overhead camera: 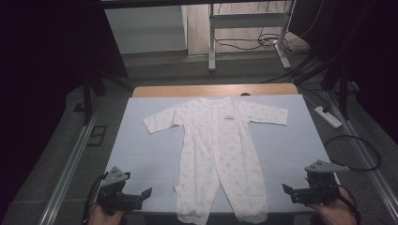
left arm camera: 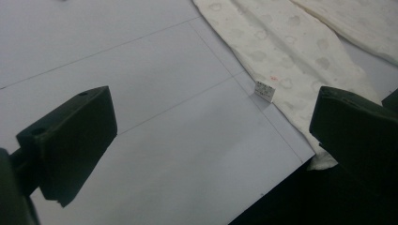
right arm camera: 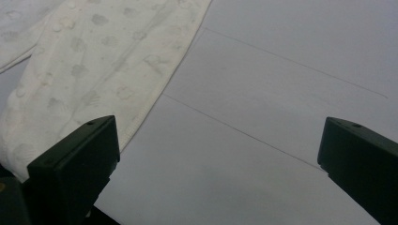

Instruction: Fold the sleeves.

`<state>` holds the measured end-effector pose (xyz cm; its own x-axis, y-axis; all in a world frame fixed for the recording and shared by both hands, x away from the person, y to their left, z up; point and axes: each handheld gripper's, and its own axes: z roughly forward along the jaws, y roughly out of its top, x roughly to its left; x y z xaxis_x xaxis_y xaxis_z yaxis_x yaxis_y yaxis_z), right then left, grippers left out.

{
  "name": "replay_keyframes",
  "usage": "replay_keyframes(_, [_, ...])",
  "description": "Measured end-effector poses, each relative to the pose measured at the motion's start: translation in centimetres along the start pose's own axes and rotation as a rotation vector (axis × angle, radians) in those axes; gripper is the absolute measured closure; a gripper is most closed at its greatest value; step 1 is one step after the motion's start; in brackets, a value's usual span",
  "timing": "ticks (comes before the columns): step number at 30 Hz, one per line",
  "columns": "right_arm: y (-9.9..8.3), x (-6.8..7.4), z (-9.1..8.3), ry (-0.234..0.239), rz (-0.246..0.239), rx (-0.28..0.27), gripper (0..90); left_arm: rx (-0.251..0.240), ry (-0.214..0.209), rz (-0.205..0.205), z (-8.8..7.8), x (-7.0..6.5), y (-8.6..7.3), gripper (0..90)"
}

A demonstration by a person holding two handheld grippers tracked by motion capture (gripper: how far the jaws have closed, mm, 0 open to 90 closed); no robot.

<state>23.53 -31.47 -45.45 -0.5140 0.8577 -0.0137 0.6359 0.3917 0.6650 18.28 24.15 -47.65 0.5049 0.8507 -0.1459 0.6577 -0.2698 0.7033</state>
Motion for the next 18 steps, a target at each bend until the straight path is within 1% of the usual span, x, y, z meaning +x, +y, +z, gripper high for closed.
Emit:
replay_keyframes(5, [0.01, 0.07, -0.02, 0.019, -0.012, -0.002, 0.0, -0.001, -0.006, -0.007, -0.03, 0.11, -0.03, 0.9])
replay_keyframes(18, [0.06, 0.31, 0.12, 0.023, -0.035, 0.01, 0.4, 0.001, -0.009, -0.027, 0.0, 0.28, -0.05, 1.0])
